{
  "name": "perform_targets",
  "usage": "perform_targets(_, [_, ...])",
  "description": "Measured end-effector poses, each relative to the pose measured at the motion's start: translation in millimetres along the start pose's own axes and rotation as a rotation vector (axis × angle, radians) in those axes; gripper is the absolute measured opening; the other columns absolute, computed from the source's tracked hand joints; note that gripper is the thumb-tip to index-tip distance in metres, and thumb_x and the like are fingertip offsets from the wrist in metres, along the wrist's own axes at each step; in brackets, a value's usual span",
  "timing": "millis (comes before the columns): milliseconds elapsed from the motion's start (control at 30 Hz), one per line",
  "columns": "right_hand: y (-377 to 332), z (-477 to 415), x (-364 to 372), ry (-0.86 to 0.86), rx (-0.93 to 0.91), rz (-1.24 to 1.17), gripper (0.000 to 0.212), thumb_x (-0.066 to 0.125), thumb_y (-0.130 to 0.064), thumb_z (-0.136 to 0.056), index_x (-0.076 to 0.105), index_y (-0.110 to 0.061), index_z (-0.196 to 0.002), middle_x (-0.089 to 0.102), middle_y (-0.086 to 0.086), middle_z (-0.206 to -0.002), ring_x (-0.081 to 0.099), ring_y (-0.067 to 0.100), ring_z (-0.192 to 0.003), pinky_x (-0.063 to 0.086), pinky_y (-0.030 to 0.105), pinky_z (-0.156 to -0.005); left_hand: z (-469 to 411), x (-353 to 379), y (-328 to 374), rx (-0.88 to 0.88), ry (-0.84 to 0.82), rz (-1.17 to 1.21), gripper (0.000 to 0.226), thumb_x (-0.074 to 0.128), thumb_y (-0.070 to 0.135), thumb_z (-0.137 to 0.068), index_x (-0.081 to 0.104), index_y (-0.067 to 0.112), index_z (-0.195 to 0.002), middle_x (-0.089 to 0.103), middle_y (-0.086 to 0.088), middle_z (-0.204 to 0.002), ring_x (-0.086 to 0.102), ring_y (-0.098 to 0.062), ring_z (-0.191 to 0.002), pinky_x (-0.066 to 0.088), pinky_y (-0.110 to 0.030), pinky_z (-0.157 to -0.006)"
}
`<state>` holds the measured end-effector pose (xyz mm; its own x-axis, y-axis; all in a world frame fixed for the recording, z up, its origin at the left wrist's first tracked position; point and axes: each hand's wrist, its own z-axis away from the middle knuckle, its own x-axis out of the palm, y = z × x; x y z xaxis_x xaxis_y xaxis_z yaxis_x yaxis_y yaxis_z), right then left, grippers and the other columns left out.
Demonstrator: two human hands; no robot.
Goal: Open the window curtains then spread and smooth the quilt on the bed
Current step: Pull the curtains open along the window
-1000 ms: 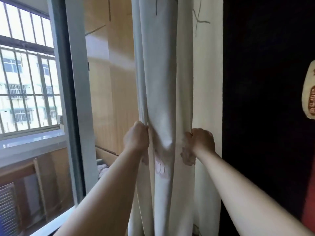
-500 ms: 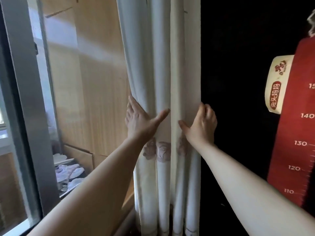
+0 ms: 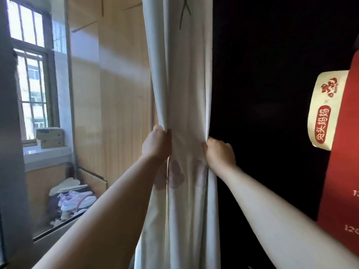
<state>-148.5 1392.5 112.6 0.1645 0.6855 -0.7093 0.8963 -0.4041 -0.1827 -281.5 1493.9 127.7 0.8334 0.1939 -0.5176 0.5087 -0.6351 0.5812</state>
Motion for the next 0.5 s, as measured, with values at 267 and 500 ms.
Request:
perform_targets(267, [5,-32,30,-0.038,-0.092,0.11,0.026,0.037,-0.008,-0.095,0.059,-0.009,-0.108,0.068,0.014,-0.107,0.062,0.034,-0.1,0.04,0.034,-0.082,-23,28,-15,-0.065,-0.015,0.0,0.024,0.032,0.033,-0.102,0.039,0.011,-0.095,0.061,-0.018,-0.105,0.057,-0.036,-0.092,0.037,-0.034,-0.072])
perform_targets(500, [2,-70,69,-0.05,-0.049,0.108,0.027,0.035,-0.006,-0.094,0.058,-0.009,-0.108,0.067,0.015,-0.107,0.064,0.036,-0.098,0.043,0.035,-0.071,-77,65,-40,-0.1,-0.009,-0.013,0.018,0.032,0.025,-0.101,0.036,0.011,-0.092,0.06,-0.016,-0.099,0.048,-0.029,-0.078,0.04,-0.036,-0.071])
